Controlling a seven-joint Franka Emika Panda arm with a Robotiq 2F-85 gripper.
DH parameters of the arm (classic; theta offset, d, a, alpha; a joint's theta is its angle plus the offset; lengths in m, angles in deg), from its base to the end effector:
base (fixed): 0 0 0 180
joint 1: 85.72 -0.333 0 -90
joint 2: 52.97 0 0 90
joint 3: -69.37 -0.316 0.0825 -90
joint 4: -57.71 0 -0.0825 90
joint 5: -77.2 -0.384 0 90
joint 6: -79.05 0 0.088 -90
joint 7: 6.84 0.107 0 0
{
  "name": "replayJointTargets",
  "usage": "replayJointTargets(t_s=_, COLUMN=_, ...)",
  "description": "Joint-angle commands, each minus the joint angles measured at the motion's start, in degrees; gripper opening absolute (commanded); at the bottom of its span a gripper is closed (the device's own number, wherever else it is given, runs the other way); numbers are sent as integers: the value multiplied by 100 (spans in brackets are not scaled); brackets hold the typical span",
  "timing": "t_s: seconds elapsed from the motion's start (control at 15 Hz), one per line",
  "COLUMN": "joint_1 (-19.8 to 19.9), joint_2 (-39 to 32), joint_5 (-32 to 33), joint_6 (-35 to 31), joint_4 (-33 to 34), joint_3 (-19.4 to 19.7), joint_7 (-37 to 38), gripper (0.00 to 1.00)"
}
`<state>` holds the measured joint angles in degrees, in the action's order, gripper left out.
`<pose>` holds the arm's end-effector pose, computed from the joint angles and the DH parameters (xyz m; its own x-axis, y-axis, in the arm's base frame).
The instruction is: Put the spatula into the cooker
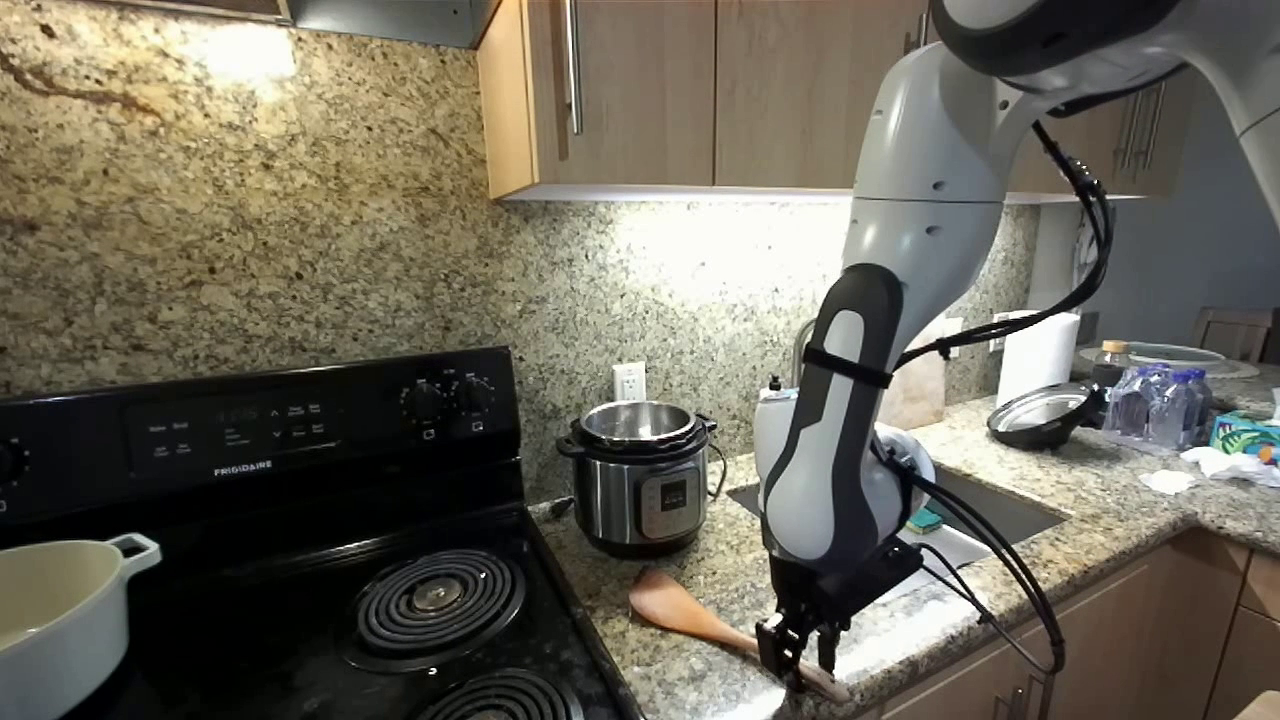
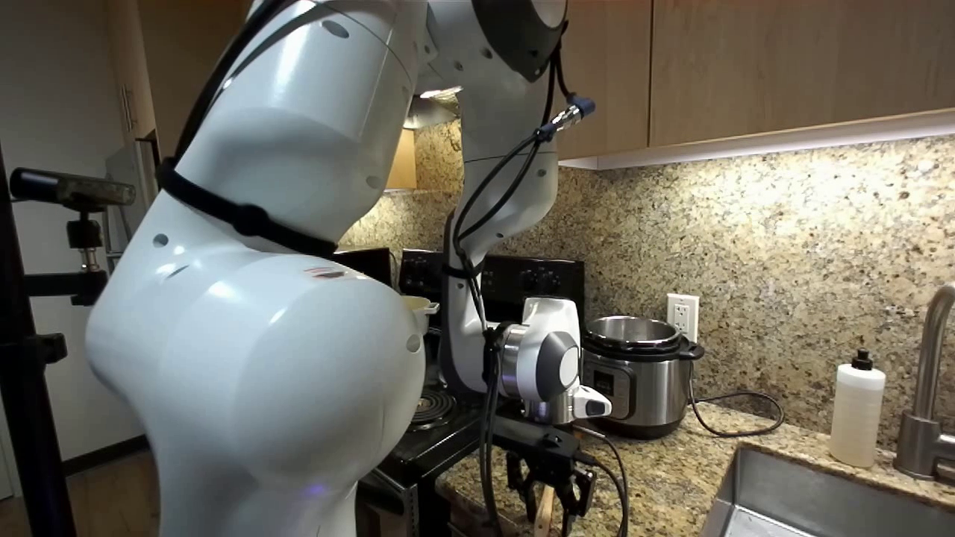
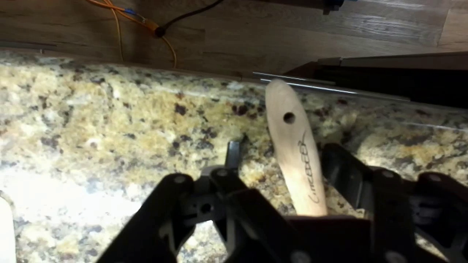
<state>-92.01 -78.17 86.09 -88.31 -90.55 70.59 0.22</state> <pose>0.4079 0.0446 0.0958 0.9876 0.1170 -0.1048 0.1217 -0.9918 0.0398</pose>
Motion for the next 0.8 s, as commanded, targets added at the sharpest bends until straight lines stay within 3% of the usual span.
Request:
replayJointTargets(t_s=0.0, joint_1=-73, joint_2=-41, joint_5=-6, joint_6=-175, joint_4=-30, joint_3=94, joint_7=-210, gripper=28)
replayJointTargets(t_s=0.2, joint_1=-92, joint_2=18, joint_5=4, joint_6=-145, joint_4=-62, joint_3=81, joint_7=-228, gripper=10)
replayJointTargets(t_s=0.73, joint_1=-187, joint_2=373, joint_5=80, joint_6=219, joint_4=-244, joint_3=63, joint_7=-405, gripper=11)
